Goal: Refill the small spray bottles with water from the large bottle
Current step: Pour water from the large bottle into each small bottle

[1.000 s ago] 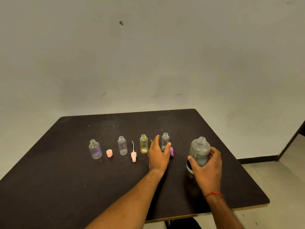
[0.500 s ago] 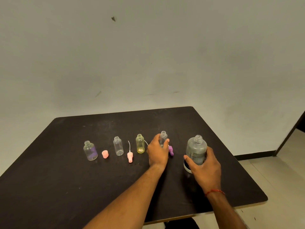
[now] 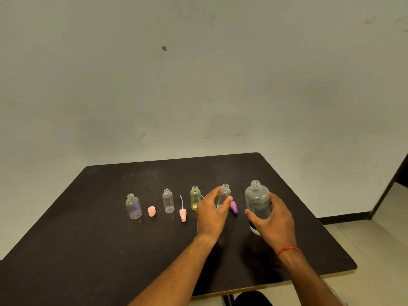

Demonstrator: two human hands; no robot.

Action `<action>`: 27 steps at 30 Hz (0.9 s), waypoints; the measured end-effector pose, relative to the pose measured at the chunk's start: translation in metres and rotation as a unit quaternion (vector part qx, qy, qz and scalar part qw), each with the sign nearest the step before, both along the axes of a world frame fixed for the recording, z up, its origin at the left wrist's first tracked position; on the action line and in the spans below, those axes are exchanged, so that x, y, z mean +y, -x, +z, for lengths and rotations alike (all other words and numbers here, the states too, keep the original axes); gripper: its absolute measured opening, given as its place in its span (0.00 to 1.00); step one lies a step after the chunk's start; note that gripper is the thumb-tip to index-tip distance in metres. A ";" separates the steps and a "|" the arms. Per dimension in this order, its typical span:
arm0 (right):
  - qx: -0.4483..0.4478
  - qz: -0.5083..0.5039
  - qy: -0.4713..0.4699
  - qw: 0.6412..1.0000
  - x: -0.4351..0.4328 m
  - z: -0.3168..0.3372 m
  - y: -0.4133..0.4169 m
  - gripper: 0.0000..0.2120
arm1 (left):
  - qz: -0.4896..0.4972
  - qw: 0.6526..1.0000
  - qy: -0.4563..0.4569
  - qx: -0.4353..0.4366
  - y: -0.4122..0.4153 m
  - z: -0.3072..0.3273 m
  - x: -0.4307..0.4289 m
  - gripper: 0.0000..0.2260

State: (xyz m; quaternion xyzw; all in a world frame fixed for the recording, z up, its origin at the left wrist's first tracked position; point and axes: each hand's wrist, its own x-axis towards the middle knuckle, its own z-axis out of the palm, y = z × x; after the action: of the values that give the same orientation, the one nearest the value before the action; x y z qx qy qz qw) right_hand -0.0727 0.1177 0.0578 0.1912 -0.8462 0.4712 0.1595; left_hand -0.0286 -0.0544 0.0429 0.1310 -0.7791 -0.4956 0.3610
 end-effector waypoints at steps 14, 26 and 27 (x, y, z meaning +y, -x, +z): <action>0.056 0.094 -0.231 0.967 -0.015 0.052 -0.008 0.35 | -0.042 0.999 0.015 -0.001 -0.054 0.023 -0.029 0.17; 0.098 0.102 -0.309 0.941 -0.021 0.075 -0.012 0.36 | -0.054 0.998 0.038 -0.023 -0.069 0.032 -0.041 0.16; 0.101 0.103 -0.313 0.939 -0.021 0.076 -0.013 0.36 | -0.055 0.997 0.039 -0.024 -0.070 0.032 -0.041 0.15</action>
State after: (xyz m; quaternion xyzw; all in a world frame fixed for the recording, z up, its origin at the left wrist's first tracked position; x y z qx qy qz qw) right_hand -0.0599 0.0970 0.1336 0.3642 -0.9060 0.1745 0.1267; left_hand 0.0411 -0.0957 0.0750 0.0853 -0.8124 -0.4807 0.3190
